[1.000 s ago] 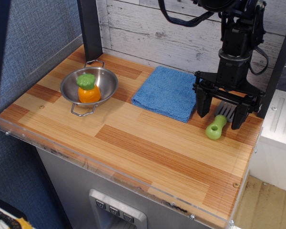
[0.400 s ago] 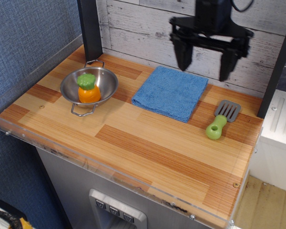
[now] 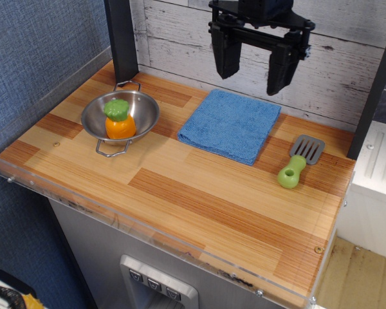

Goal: Move the spatula so it is between the blue rectangle and the table edge.

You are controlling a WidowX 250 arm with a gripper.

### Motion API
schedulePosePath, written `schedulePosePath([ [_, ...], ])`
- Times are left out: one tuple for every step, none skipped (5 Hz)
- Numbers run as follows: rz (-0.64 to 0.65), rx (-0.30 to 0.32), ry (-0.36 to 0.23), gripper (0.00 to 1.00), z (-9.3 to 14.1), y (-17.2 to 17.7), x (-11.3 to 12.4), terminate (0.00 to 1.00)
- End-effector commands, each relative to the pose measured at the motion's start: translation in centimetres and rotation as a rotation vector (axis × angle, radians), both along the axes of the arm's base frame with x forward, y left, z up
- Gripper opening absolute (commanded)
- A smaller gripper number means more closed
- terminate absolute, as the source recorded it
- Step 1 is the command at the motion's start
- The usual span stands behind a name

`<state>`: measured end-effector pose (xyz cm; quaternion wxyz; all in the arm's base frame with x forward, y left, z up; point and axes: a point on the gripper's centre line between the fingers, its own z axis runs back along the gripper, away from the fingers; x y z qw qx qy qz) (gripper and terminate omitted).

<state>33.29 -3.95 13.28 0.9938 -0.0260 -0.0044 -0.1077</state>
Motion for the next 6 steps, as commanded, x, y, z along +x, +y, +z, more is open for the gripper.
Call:
schedulePosePath([
  [0.016, 0.012, -0.054, 1.00, 1.3, 2.9, 0.0, 0.00],
  [0.111, 0.035, -0.095, 1.00, 1.7, 3.9, -0.7, 0.00],
  [0.141, 0.046, -0.103, 1.00, 1.7, 3.9, -1.0, 0.00],
  [0.135, 0.045, -0.094, 1.00, 1.3, 3.8, -1.0, 0.00],
  [0.079, 0.071, -0.012, 1.00, 1.3, 4.0, -0.8, 0.00],
  [0.079, 0.071, -0.012, 1.00, 1.3, 4.0, -0.8, 1.00],
])
